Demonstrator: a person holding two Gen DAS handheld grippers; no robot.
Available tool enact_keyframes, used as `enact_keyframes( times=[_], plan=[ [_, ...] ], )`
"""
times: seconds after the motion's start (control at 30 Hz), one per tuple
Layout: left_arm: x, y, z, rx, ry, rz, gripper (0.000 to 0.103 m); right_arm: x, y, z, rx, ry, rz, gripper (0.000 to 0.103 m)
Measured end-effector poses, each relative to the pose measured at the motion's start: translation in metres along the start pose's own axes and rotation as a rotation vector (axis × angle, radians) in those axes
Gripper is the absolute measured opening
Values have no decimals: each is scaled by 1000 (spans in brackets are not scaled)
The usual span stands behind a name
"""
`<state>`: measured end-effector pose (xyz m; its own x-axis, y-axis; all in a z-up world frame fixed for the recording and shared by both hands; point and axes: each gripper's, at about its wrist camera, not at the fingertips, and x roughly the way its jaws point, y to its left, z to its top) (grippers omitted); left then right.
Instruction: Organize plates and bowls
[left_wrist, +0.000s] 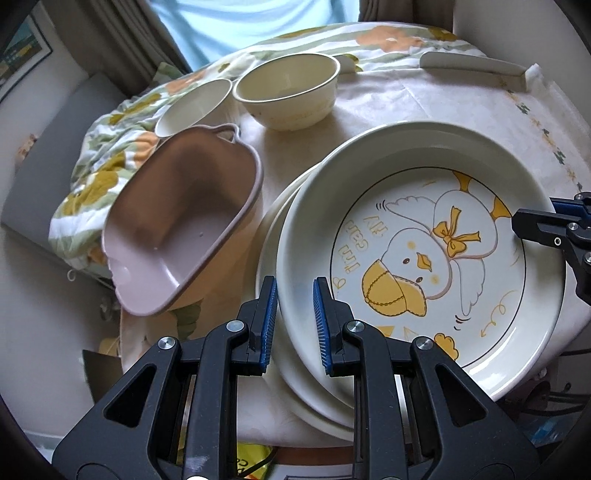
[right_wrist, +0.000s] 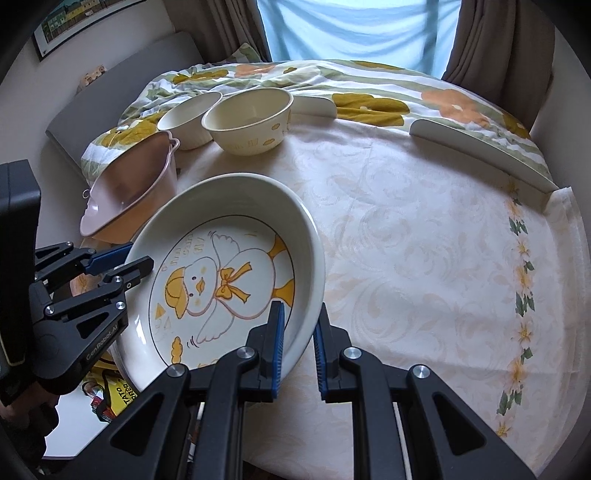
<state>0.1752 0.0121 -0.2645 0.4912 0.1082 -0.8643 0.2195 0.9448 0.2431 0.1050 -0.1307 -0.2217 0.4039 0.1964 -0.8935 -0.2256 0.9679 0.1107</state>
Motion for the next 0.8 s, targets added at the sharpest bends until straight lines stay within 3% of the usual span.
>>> enact_keyframes(
  times=[0.8],
  plan=[
    [-2, 0, -3, -34, 30, 19, 18, 4, 7, 1, -13, 9, -39, 14]
  ],
)
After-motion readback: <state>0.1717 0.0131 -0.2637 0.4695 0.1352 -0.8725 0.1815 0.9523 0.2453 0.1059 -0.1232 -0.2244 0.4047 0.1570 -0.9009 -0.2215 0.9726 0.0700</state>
